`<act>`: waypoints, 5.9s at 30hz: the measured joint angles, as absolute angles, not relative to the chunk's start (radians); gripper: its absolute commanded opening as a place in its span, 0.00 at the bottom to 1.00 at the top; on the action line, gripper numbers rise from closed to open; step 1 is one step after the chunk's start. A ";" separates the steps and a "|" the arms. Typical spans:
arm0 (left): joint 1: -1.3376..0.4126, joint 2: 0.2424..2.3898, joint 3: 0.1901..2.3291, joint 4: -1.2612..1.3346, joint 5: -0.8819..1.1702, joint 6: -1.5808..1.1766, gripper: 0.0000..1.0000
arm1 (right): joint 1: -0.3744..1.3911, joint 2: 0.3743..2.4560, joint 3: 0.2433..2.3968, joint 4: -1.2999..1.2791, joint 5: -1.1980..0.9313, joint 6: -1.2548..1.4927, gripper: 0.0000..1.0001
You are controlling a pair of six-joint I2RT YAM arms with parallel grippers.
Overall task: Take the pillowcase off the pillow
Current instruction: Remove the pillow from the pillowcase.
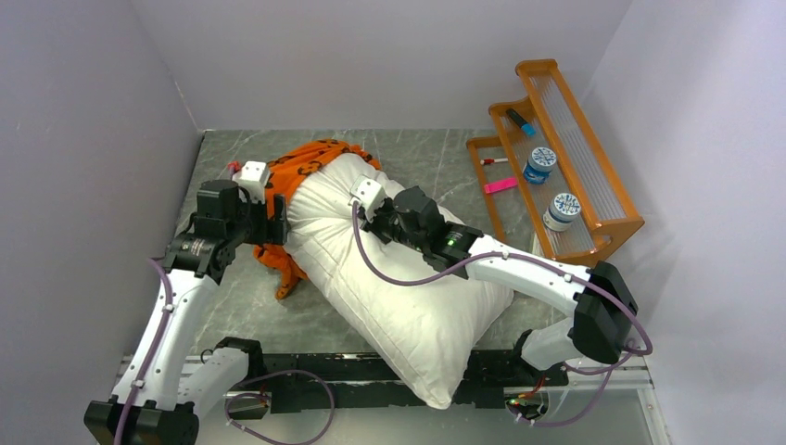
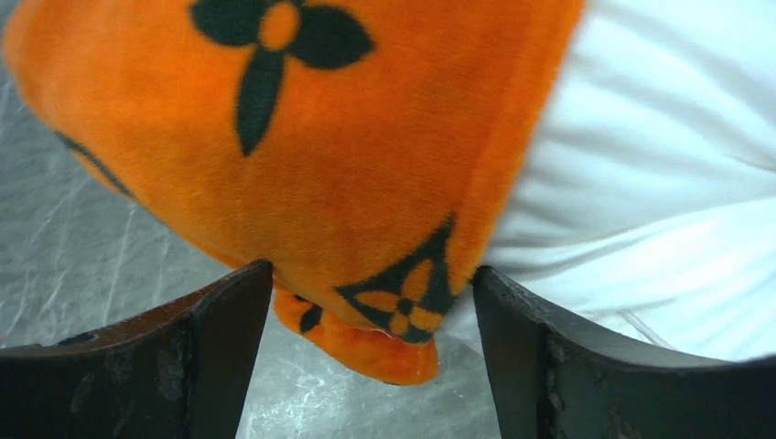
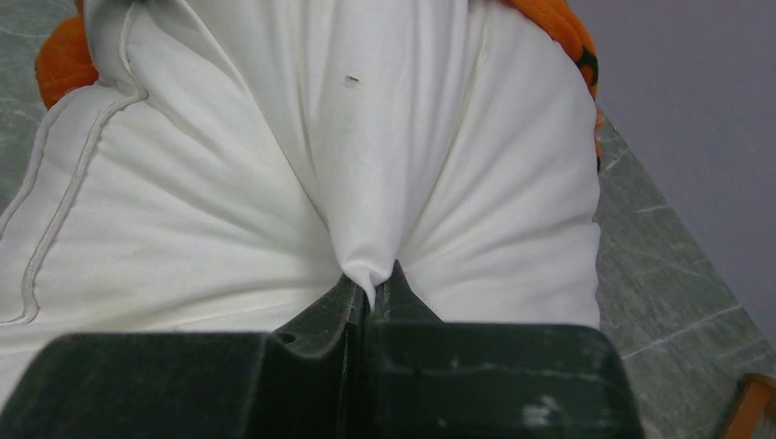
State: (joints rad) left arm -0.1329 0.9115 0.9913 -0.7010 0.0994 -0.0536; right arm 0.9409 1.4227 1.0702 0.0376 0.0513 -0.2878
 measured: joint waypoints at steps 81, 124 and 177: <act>-0.184 0.964 0.774 -0.170 -0.120 -0.168 0.05 | 1.245 1.547 1.204 -0.126 0.542 -0.197 0.00; -0.001 0.999 0.592 -0.231 0.093 -0.381 0.83 | 1.159 1.245 0.963 -0.052 0.327 -0.136 0.00; -0.094 1.932 1.367 -0.179 0.427 -0.140 0.83 | 1.162 1.180 0.841 -0.025 0.105 -0.157 0.00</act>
